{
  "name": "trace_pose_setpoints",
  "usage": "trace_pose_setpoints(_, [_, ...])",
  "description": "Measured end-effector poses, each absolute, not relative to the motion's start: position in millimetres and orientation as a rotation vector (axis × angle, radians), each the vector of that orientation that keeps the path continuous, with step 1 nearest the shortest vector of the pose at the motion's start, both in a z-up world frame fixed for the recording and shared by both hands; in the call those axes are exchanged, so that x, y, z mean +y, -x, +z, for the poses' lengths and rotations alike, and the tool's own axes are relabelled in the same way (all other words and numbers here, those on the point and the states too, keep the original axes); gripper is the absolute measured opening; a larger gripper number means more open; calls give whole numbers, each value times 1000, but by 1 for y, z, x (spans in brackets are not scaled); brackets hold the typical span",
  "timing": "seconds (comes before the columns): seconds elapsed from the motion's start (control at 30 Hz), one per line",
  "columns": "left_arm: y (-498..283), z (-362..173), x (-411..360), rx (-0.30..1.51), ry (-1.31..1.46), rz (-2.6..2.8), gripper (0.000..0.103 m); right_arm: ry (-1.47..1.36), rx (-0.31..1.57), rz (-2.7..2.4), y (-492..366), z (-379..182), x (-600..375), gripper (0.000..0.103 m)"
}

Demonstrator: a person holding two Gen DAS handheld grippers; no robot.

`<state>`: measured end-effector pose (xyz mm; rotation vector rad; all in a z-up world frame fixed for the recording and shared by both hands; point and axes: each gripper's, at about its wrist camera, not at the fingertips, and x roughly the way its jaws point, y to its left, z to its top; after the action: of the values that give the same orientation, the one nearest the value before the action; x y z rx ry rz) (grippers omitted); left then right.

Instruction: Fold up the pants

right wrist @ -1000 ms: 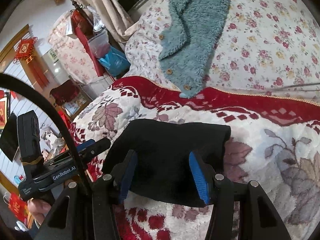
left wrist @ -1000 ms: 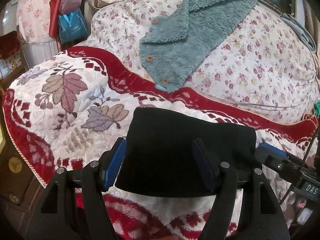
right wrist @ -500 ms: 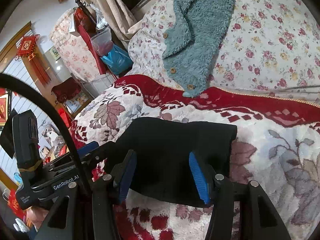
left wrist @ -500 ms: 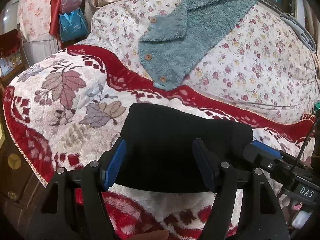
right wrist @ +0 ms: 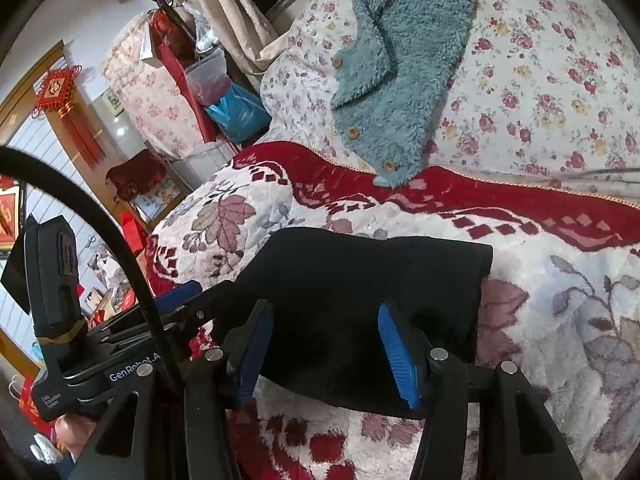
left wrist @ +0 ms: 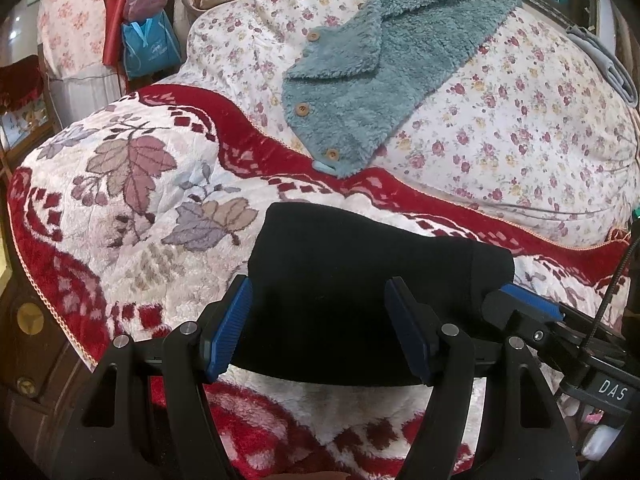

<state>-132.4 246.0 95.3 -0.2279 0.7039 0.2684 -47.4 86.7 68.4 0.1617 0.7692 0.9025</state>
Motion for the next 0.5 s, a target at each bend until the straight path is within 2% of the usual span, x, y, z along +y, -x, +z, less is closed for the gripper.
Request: trace_pose_setpoints(0.5, [128,95,248,706,227,262,70,-163,777,910,46,64,90,53])
